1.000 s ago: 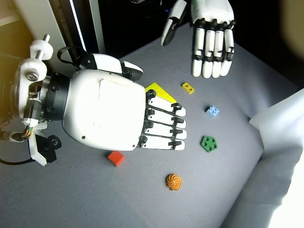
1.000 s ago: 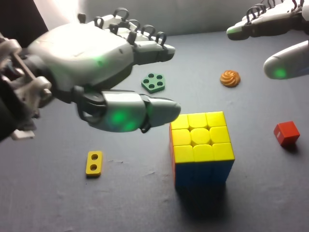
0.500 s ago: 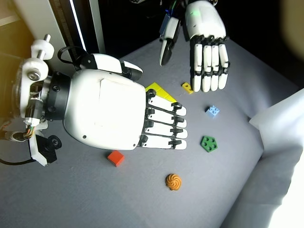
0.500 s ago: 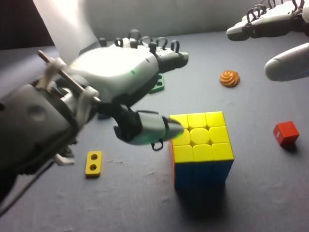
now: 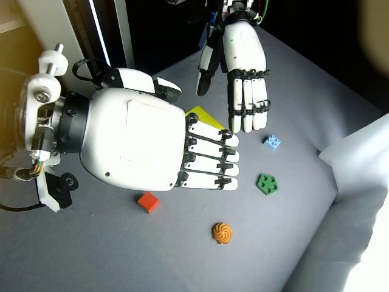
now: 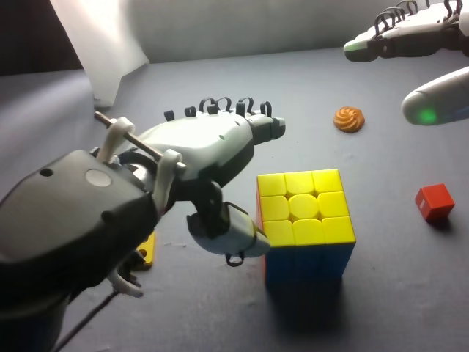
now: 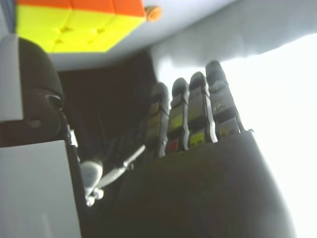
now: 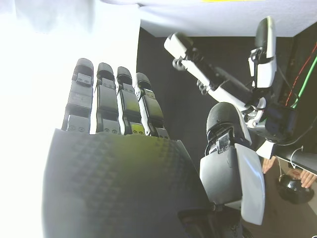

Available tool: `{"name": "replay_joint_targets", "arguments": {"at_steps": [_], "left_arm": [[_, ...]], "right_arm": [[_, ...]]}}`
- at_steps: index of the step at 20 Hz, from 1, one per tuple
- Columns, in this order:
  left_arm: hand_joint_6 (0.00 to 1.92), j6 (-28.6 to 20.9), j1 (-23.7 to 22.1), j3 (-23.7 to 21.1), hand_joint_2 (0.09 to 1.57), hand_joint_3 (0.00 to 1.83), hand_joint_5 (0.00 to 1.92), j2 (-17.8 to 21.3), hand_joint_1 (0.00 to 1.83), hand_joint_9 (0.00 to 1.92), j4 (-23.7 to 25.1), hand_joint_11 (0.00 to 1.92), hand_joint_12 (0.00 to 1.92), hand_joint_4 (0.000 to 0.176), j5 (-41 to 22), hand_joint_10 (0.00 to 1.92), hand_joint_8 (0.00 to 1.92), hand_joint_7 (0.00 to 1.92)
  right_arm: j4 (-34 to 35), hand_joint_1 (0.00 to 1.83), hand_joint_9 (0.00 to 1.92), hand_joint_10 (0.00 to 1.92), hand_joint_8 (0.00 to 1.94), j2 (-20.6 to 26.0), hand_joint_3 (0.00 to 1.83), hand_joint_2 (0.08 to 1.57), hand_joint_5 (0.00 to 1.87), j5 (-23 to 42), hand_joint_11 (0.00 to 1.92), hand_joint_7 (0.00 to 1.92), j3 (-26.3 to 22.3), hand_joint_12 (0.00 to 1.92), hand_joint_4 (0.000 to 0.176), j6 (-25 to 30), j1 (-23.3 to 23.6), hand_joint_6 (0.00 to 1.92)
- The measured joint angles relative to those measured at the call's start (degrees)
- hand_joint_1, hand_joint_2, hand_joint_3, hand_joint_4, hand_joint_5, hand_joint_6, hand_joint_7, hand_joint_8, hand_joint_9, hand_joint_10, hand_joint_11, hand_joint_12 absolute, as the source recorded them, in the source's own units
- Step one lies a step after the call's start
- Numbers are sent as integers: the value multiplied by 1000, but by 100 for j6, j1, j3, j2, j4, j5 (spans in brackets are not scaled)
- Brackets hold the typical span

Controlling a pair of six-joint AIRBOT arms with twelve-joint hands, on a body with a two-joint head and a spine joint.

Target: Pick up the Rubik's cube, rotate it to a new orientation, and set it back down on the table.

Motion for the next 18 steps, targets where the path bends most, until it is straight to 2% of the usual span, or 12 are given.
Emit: {"name": "replay_joint_targets", "arguments": {"at_steps": [1,2,5,8,12,18], "left_arm": [[0,4,-9,0,908,0,99,-39,1140,0,-31,0,1,0,-46,0,0,13],[0,9,-22,0,865,0,19,-92,1009,0,-114,0,0,0,-101,0,0,2],[0,190,-57,-11,786,0,0,-170,1032,0,-457,0,0,0,-284,0,0,0],[0,262,-57,-11,812,0,0,-229,1030,0,-737,4,3,0,-463,0,0,0],[0,391,-55,-4,805,0,0,-348,1040,0,-778,0,0,0,-713,0,0,0],[0,501,-2,142,793,0,0,-656,1021,0,-767,0,0,0,-706,0,0,0]], "right_arm": [[0,0,0,0,9,0,0,1219,68,20,4,48,0,2,0,-2,0,8],[0,0,11,4,12,0,6,1233,80,24,16,60,0,7,0,-2,0,11],[-11,0,2,0,3,2,4,1235,76,17,0,57,0,0,0,-2,0,3],[-9,0,36,11,12,0,0,1224,112,26,34,90,0,18,0,-2,0,12],[-11,0,18,3,1,2,0,1225,94,24,12,67,0,10,0,-2,0,2],[-11,24,6,0,2,2,2,1233,91,35,0,63,0,3,0,-7,0,4]]}}
